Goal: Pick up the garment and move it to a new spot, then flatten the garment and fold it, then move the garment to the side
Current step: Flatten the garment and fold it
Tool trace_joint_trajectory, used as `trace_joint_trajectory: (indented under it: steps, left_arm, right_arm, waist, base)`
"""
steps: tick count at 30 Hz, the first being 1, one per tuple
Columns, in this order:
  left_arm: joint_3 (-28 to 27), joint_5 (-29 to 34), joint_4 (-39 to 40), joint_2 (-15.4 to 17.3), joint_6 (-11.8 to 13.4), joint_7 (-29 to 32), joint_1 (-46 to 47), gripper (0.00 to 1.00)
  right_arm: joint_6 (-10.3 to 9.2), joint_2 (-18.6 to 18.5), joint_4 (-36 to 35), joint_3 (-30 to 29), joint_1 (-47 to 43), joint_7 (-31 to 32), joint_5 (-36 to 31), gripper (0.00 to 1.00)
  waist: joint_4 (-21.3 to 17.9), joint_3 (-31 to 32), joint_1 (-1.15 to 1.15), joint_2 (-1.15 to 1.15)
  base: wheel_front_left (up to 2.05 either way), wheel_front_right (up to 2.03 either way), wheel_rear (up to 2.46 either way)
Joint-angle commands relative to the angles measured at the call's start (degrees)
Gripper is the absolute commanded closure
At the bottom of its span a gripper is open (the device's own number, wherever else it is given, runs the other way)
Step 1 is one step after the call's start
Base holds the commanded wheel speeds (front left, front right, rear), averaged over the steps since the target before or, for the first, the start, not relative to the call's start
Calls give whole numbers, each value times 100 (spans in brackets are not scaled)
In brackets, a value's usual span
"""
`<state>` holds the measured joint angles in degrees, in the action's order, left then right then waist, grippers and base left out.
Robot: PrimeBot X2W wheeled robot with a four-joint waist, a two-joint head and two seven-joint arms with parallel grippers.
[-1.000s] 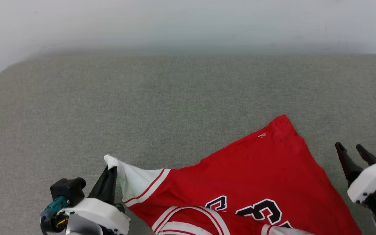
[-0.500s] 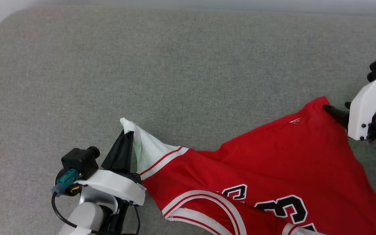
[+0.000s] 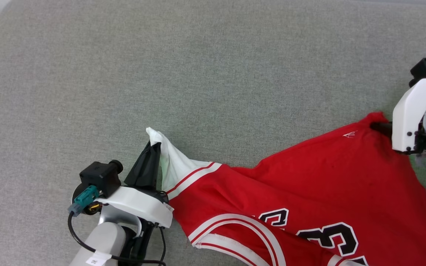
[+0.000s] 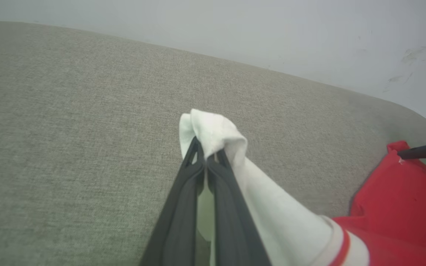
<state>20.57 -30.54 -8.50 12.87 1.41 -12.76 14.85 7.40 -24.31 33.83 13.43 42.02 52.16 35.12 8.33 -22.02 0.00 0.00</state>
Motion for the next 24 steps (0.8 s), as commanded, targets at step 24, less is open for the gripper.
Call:
trace_joint_trajectory:
  steps: [24]
  left_arm:
    - [-669, -200, -653, 935, -137, 795, 2118, 100]
  right_arm:
    - [7, 466, 61, -380, 989, -2661, -360, 100]
  waist:
    - [-919, 1145, 0, 0]
  base:
    - [0, 0, 0]
